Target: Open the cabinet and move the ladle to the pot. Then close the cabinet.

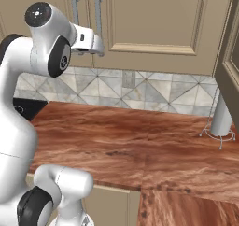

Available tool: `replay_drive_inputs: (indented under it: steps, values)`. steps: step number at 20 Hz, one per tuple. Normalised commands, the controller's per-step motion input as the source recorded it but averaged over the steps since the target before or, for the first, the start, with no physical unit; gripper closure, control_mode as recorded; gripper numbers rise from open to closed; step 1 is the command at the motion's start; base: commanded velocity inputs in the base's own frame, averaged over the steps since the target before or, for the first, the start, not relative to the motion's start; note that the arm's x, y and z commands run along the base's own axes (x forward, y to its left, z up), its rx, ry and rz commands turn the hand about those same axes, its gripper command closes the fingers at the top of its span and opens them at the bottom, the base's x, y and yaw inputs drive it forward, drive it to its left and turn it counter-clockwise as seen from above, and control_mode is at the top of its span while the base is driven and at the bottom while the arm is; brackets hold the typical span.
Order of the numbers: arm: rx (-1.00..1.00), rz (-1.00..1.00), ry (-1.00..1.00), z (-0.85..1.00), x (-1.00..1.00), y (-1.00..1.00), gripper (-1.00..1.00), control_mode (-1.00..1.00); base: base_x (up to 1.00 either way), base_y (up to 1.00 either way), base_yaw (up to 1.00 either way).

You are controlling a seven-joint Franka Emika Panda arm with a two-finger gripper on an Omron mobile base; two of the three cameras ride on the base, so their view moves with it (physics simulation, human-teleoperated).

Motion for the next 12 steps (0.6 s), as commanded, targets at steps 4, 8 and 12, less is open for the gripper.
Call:
replay_drive_inputs:
  steps: [4,8,12]
  values:
    - [0.01,-0.01,-0.01,0.21,0.00,0.43,-1.00,-1.00,0.00,0.00,0.00]
    - [0.03,0.00,0.00,0.07,0.00,0.37,-1.00,-1.00,0.00,0.00,0.00]
    - [0.03,0.00,0.03,0.00,0.12,0.23,-1.00,-1.00,0.00,0.00,0.00]
